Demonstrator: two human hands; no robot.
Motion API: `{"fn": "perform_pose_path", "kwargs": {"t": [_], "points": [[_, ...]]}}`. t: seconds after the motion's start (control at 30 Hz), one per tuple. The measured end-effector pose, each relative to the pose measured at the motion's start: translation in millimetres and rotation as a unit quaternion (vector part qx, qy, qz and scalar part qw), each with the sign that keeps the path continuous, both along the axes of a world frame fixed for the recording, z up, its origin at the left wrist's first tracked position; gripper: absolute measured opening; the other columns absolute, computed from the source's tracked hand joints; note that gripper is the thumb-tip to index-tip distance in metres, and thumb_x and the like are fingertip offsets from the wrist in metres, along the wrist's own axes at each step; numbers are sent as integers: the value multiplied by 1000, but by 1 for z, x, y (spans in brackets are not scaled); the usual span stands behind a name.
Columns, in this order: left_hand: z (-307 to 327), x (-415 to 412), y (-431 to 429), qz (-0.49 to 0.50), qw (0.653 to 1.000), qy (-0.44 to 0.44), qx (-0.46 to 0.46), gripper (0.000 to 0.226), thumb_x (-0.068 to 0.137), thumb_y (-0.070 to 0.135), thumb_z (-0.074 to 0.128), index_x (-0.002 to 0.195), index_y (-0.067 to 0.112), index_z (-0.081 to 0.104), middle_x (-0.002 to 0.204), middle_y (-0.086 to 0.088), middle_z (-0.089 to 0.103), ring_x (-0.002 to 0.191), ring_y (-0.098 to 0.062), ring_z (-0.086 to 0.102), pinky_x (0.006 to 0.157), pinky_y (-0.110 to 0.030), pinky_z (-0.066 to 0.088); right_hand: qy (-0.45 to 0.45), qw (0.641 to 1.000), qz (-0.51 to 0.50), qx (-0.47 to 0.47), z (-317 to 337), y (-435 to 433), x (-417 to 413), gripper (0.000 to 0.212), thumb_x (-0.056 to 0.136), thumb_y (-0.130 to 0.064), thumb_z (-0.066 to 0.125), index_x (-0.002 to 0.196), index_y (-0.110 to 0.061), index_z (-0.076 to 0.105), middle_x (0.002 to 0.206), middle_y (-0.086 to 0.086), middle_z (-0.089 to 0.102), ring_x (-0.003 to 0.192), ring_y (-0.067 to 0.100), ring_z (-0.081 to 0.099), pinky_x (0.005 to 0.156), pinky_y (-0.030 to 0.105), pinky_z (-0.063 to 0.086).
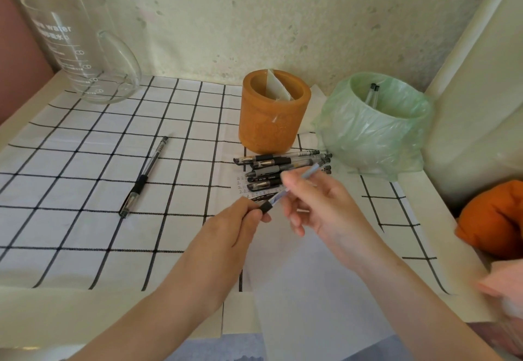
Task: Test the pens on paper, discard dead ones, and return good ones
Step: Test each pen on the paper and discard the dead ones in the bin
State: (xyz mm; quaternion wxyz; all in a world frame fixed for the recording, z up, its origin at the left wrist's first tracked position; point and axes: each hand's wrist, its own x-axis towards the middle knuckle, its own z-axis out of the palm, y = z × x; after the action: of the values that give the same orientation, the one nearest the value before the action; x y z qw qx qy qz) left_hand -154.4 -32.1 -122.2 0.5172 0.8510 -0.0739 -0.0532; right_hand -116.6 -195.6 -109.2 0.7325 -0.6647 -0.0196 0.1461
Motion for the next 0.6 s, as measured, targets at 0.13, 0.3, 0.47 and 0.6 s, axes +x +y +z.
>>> {"fn": "perform_pose_path", "kwargs": {"t": [0.13,0.3,0.47,0.6], "points": [[2,-2,-3,-44,997,-31,46,30,87,53,25,90,39,52,77,27,59,75,3,53,64,-16,36,3,996,59,-61,-1,2,-4,13,85,-20,65,81,-10,58,55,3,56,43,12,43,41,19,36],[5,0,-6,-39,999,-33,-7,24,81,55,33,78,46,55,55,19,51,52,-5,43,53,-16,32,3,998,64,-16,2,-1,-4,13,84,-20,62,81,-7,67,50,3,54,41,12,42,39,19,32],[8,1,-5,-22,999,-21,-36,27,77,60,45,87,44,64,53,2,43,47,-8,29,48,-18,26,-15,998,66,1,3,-6,-3,17,86,-17,57,78,-11,72,50,4,57,38,11,47,39,19,37],[6,-4,-3,-51,997,-17,54,42,69,71,38,94,42,55,47,5,34,44,-11,34,46,-17,28,-26,1000,-3,9,8,-22,5,26,86,-18,48,88,-9,73,59,11,66,49,21,62,40,22,41]]}}
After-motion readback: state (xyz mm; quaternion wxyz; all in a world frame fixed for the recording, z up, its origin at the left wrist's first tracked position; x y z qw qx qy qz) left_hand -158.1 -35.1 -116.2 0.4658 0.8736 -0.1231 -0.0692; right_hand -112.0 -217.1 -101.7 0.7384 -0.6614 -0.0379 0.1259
